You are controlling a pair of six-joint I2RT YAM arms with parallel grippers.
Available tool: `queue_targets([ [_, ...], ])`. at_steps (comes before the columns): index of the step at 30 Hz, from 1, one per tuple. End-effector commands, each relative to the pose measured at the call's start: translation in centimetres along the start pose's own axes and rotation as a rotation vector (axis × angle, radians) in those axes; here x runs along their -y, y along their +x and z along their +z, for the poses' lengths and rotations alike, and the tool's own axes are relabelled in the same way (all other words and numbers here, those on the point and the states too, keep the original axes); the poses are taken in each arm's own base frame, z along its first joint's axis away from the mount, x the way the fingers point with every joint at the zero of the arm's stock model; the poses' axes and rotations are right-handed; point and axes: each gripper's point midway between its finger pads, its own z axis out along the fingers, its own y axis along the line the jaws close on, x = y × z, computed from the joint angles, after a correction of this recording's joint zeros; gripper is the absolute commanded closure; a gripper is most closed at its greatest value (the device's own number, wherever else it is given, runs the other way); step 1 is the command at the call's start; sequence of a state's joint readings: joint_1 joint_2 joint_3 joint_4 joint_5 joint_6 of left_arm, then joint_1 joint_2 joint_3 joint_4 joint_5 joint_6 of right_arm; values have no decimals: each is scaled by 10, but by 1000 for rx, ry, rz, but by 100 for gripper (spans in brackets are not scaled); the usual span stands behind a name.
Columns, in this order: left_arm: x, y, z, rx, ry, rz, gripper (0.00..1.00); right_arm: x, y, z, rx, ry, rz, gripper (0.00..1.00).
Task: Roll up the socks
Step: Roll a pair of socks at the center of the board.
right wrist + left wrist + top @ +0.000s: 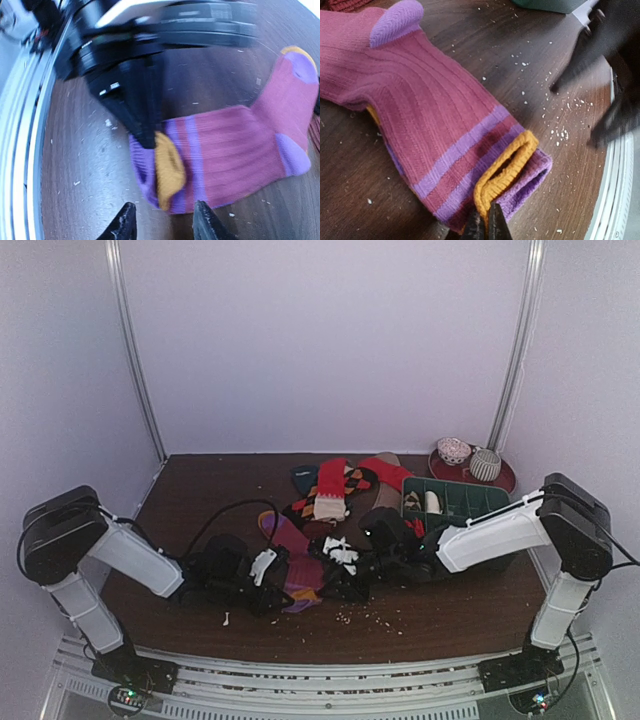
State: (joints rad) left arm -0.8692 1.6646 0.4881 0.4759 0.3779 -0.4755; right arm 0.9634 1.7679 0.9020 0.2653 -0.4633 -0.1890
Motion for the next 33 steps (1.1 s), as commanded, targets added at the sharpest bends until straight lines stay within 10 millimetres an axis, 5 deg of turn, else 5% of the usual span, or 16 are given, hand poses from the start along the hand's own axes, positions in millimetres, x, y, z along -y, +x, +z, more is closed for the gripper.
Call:
queue_targets([
  [1,-11,39,4,-152,-27,-76,100,-21,10,10,-67,71,-353,58],
  [8,-13,46,4,-176,-29,-81,100,-25,20,28,-120,96,-426,56],
  [17,-14,54,3,-192,-27,-74,100,-1,18,45,-154,226,-468,53],
  [22,-14,53,3,-191,-23,-69,100,2,4,33,-106,273,-469,53],
  [27,-13,55,5,-201,-16,-66,100,1,11,39,-134,244,-468,54],
  [33,-12,53,6,-191,-6,-57,100,0,36,61,-210,170,-329,73],
])
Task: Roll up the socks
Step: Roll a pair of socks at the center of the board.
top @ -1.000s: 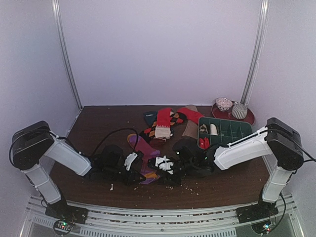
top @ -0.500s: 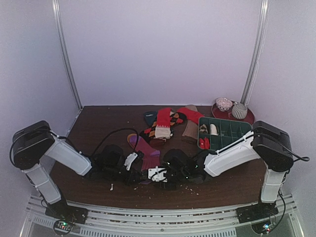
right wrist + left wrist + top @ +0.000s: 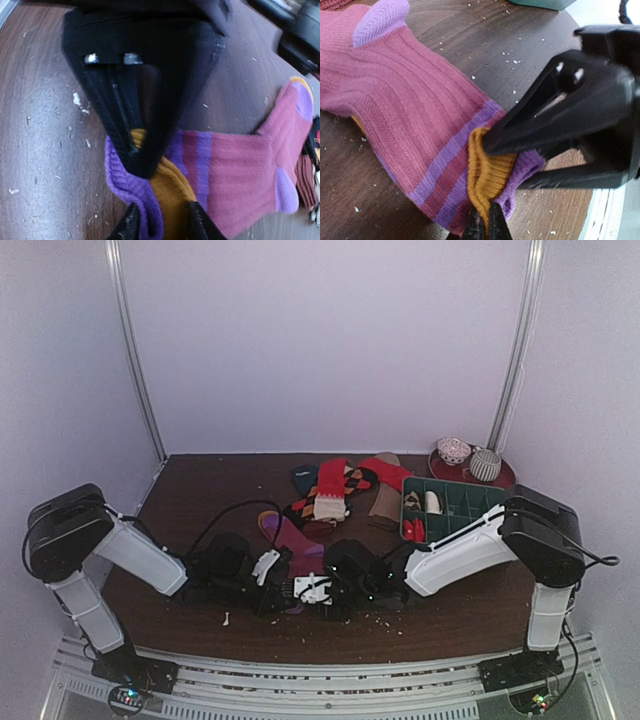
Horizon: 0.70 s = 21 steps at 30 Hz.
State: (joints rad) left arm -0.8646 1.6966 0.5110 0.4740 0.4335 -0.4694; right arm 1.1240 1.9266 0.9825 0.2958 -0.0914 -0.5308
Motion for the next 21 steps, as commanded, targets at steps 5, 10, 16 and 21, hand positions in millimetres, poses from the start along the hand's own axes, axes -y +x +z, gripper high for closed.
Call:
queue_targets([
  [5,-15,32,-7,-101,-76,-8,100,-16,30,9,-82,-172,337,90],
  [10,-18,-13,-43,95,-215,97,68,-34,32,-14,-26,-337,598,92],
  [16,16,-59,-104,409,-232,308,35,-56,24,-17,-42,-583,1002,92],
  [21,57,-56,-103,485,-163,500,35,-55,31,-10,-155,-658,1299,92],
])
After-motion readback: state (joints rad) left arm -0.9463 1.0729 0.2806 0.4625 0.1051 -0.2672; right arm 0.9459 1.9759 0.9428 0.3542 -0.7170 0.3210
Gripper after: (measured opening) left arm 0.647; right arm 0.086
